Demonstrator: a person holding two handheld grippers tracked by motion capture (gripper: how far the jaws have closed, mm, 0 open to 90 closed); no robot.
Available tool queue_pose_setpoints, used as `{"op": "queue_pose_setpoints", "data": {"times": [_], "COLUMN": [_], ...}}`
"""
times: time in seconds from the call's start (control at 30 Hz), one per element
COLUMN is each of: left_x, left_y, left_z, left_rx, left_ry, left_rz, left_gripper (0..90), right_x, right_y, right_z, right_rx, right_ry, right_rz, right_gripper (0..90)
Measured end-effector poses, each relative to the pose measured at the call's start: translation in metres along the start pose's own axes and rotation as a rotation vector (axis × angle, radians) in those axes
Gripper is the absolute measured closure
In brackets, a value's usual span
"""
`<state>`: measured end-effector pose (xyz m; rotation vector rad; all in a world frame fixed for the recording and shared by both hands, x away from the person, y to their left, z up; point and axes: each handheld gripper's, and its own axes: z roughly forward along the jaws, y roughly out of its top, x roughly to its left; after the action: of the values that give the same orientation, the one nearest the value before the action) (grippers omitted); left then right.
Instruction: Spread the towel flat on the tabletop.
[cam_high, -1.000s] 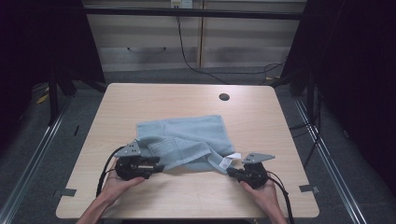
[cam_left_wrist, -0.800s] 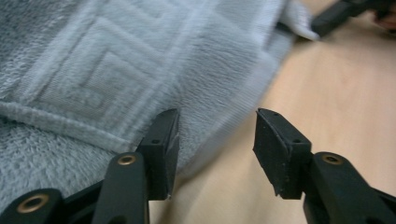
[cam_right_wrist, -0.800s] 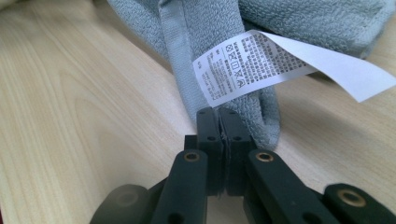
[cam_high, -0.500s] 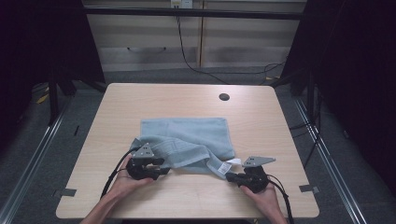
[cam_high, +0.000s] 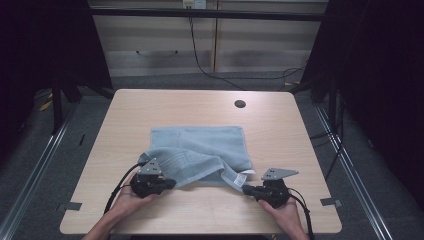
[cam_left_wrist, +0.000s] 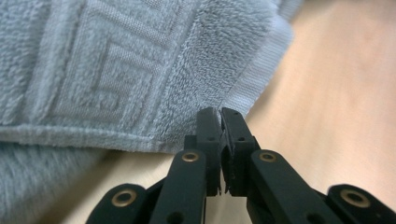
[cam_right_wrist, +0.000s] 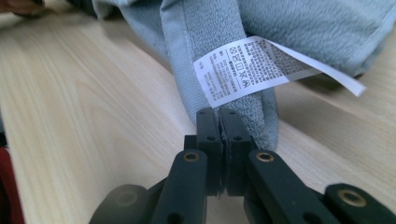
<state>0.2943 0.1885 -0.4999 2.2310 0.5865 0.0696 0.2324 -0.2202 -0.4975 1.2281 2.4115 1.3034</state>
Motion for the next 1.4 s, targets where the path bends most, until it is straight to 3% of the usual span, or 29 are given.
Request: {"op": "queue_pose_setpoints", "data": {"times": [0.1, 0.2, 0.27, 0.3, 0.5, 0.63, 0.8, 0.93, 1.0, 1.07, 1.2, 1.33, 1.4], "left_x": [-0.003, -0.002, -0.001, 0.0, 0.009, 0.019, 0.05, 0.072, 0.074, 0.073, 0.071, 0.065, 0.062], "left_y": [-0.002, 0.002, 0.007, 0.009, 0.018, 0.034, 0.043, 0.037, 0.034, 0.036, 0.036, 0.033, 0.032], "left_z": [-0.015, -0.033, -0.042, -0.044, -0.044, -0.053, -0.035, -0.011, -0.005, -0.003, -0.007, -0.007, -0.006], "left_rx": [-0.053, -0.147, -0.161, -0.165, -0.207, -0.255, -0.244, -0.22, -0.216, -0.212, -0.203, -0.209, -0.189], "left_ry": [-0.037, -0.055, -0.009, -0.01, -0.03, 0.01, 0.049, 0.066, 0.066, 0.068, 0.039, 0.026, 0.023], "left_rz": [-0.03, -0.064, -0.049, -0.049, -0.076, -0.091, -0.184, -0.274, -0.28, -0.262, -0.268, -0.239, -0.207], "left_gripper": [88.5, 90.0, 90.0, 90.0, 90.0, 90.0, 90.0, 90.0, 89.8, 89.1, 72.0, 60.9, 58.2], "right_x": [0.002, 0.002, 0.001, 0.0, -0.007, -0.012, -0.026, -0.039, -0.044, -0.048, -0.051, -0.051, -0.051], "right_y": [0.005, 0.014, 0.022, 0.025, 0.034, 0.045, 0.054, 0.052, 0.05, 0.047, 0.039, 0.037, 0.038], "right_z": [-0.008, -0.02, -0.03, -0.034, -0.038, -0.041, -0.027, -0.013, -0.007, -0.003, 0.001, 0.0, -0.001], "right_rx": [-0.047, -0.118, -0.166, -0.191, -0.21, -0.231, -0.218, -0.202, -0.189, -0.174, -0.161, -0.157, -0.162], "right_ry": [0.001, -0.001, -0.008, -0.016, -0.029, -0.042, -0.047, -0.061, -0.071, -0.078, -0.088, -0.095, -0.095], "right_rz": [-0.004, 0.004, 0.006, 0.009, 0.017, 0.011, 0.041, 0.08, 0.091, 0.102, 0.116, 0.112, 0.113], "right_gripper": [87.9, 88.0, 88.1, 88.1, 88.3, 88.3, 88.3, 88.3, 88.3, 88.3, 88.3, 88.3, 88.3]}}
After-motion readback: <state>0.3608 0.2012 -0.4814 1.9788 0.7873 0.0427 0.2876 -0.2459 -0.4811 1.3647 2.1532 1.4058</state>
